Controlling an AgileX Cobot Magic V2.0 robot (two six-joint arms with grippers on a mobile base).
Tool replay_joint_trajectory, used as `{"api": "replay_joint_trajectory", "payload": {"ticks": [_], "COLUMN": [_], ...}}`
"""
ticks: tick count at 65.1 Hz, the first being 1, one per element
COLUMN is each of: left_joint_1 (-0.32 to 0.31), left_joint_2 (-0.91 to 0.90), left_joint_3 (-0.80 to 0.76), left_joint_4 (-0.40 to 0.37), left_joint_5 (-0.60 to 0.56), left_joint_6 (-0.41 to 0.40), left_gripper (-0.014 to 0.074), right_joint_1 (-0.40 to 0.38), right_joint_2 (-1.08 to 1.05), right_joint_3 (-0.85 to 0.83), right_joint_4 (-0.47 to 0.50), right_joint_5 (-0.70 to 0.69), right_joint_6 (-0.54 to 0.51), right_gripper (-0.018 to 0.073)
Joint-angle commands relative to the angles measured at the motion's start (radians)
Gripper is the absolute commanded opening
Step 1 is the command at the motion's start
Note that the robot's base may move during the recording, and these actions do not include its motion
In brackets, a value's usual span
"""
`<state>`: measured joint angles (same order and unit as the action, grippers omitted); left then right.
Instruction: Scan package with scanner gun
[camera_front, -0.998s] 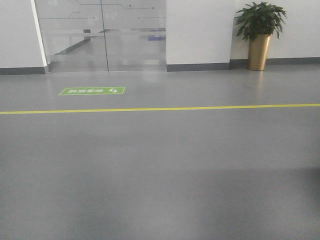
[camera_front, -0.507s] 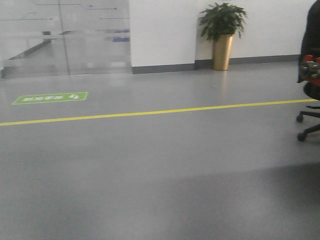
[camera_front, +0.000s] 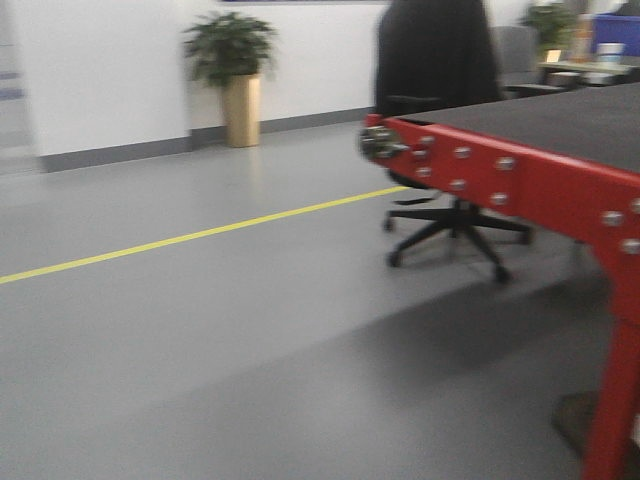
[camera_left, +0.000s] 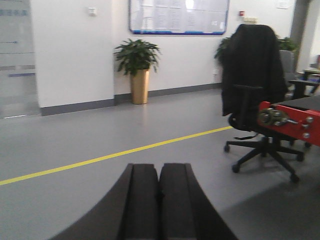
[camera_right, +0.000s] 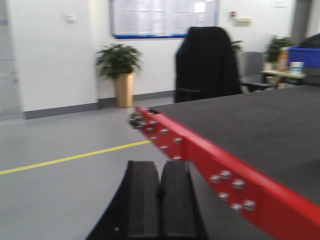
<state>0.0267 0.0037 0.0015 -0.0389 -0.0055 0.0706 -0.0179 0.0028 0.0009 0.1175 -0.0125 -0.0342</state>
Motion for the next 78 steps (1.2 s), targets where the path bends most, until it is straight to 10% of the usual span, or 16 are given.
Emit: {"api": "replay_joint_trajectory", "payload": {"ticks": [1, 78], "left_joint_1": [-0.003, -0.003], "left_joint_2": [-0.004, -0.004], "left_joint_3": [-0.002, -0.002], "left_joint_4": [-0.003, -0.003], "left_joint_5": [-0.020, -0.020], "left_joint_6": [0.001, 0.001], "left_gripper": [-0.0111, -0.0111], "right_joint_1": [0.001, 0.001], "right_joint_2": [-0.003, -0.003], "right_joint_3": [-0.001, -0.001], "right_joint_4": [0.001, 0.001], "right_joint_5": [-0.017, -0.017], "right_joint_6": [-0.002, -0.002], "right_gripper": [-0.0162, -0.0162]}}
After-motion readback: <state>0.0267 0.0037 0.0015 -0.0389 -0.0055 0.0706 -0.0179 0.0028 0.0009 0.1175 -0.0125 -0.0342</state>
